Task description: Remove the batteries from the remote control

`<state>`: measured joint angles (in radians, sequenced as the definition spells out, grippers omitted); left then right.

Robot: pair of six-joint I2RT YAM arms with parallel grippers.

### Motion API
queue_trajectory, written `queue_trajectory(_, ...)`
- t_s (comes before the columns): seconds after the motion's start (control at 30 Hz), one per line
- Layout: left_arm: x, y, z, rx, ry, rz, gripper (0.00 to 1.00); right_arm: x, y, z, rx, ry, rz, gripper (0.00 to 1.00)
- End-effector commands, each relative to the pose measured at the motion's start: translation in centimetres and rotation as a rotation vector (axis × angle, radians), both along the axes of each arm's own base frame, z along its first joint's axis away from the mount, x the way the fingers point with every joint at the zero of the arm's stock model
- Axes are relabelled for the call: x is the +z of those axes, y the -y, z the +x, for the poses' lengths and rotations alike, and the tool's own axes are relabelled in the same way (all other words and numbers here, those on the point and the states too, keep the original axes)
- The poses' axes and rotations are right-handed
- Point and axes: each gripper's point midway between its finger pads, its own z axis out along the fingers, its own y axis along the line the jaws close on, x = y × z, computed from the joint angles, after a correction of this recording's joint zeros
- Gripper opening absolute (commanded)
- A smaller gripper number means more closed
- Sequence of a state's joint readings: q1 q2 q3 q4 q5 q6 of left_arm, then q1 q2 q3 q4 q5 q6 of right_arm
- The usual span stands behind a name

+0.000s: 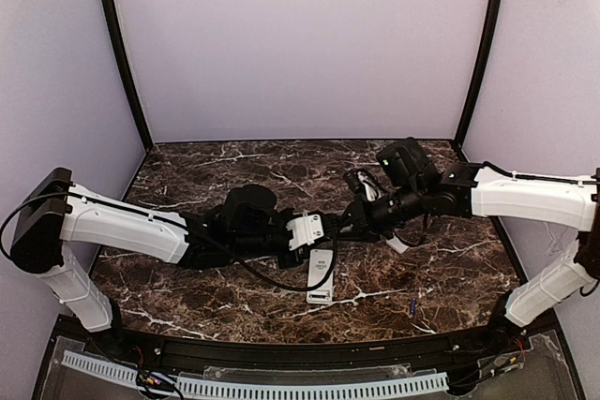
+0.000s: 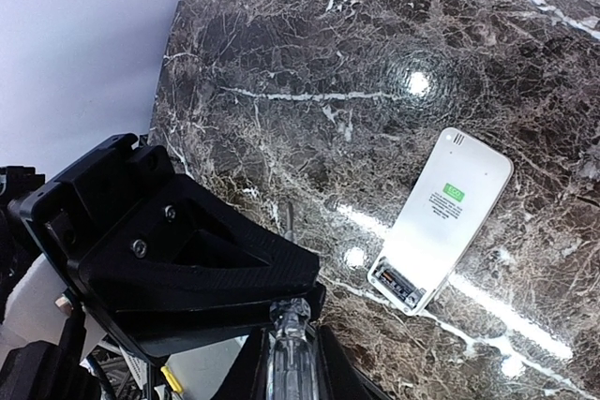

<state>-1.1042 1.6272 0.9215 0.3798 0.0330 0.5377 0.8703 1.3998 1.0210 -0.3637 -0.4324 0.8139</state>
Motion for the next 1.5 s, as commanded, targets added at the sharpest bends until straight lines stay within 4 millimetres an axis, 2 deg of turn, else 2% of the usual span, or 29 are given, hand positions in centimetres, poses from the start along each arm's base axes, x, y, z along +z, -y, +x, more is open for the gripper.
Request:
queue_trajectory(0.0, 0.4, 0.4, 0.1, 0.006, -0.008, -0.011, 0.00, 0.1, -0.8, 0.3, 0.004, 0.014, 0.027, 0.14)
queue_trajectory(0.07, 0.4, 0.4, 0.1, 0.005, -0.008, -0.012, 0.00, 0.0, -0.8, 0.2, 0.003, 0.013, 0.027, 0.09)
queue_trajectory(0.13, 0.4, 0.4, 0.1, 0.007, -0.007, -0.013, 0.00, 0.0, -0.8, 0.2, 0.003, 0.018, 0.028, 0.00)
queue_trajectory(0.27, 0.5, 0.2, 0.4, 0.026, -0.011, -0.020, 0.01, -0.2, -0.7, 0.1, 0.009, 0.025, 0.026, 0.00)
queue_trajectory(0.33, 0.7, 0.2, 0.4, 0.033, -0.017, -0.028, 0.08, -0.4, -0.5, 0.1, 0.010, 0.035, 0.020, 0.00)
queue_trajectory(0.37, 0.9, 0.1, 0.3, 0.034, -0.018, -0.033, 0.19, -0.4, -0.3, 0.1, 0.009, 0.045, 0.014, 0.00)
queue_trajectory(0.4, 1.0, 0.0, 0.3, 0.038, -0.022, -0.038, 0.26, -0.5, -0.2, 0.1, 0.008, 0.055, 0.006, 0.00)
queue_trajectory(0.43, 1.1, -0.3, 0.5, 0.055, -0.019, -0.040, 0.42, -0.6, 0.1, 0.2, 0.004, 0.066, -0.004, 0.00)
queue_trajectory(0.47, 1.2, -0.5, 0.7, 0.076, -0.015, -0.049, 0.65, -0.6, 0.3, 0.3, 0.004, 0.081, -0.015, 0.00)
queue_trajectory(0.53, 1.5, -1.0, 0.9, 0.102, -0.010, -0.067, 0.92, -0.7, 0.7, 0.5, 0.002, 0.107, -0.035, 0.00)
queue_trajectory(0.6, 1.4, -2.0, 1.2, 0.142, -0.012, -0.079, 0.98, -0.5, 1.1, 0.7, 0.000, 0.136, -0.048, 0.00)
queue_trajectory(0.7, 1.6, -3.2, 1.6, 0.213, -0.028, -0.117, 0.98, -0.3, 1.7, 1.0, 0.000, 0.188, -0.064, 0.00)
queue_trajectory(0.87, 1.6, -6.4, 2.6, 0.397, -0.105, -0.169, 0.99, 0.6, 2.6, 1.8, -0.004, 0.287, -0.077, 0.00)
queue_trajectory(0.97, 0.7, -8.3, 3.1, 0.523, -0.175, -0.170, 0.98, 1.5, 2.9, 2.1, 0.000, 0.341, -0.067, 0.00)
queue_trajectory(1.1, -0.6, -9.8, 2.9, 0.622, -0.290, -0.178, 0.99, 2.4, 3.2, 2.1, 0.017, 0.401, -0.049, 0.00)
queue_trajectory(1.27, -3.1, -11.0, 2.3, 0.725, -0.432, -0.145, 0.97, 3.0, 4.1, 2.2, 0.001, 0.439, -0.052, 0.00)
queue_trajectory(1.47, -5.1, -9.7, 1.4, 0.785, -0.636, -0.134, 0.91, 2.3, 6.1, 3.6, -0.084, 0.442, -0.166, 0.00)
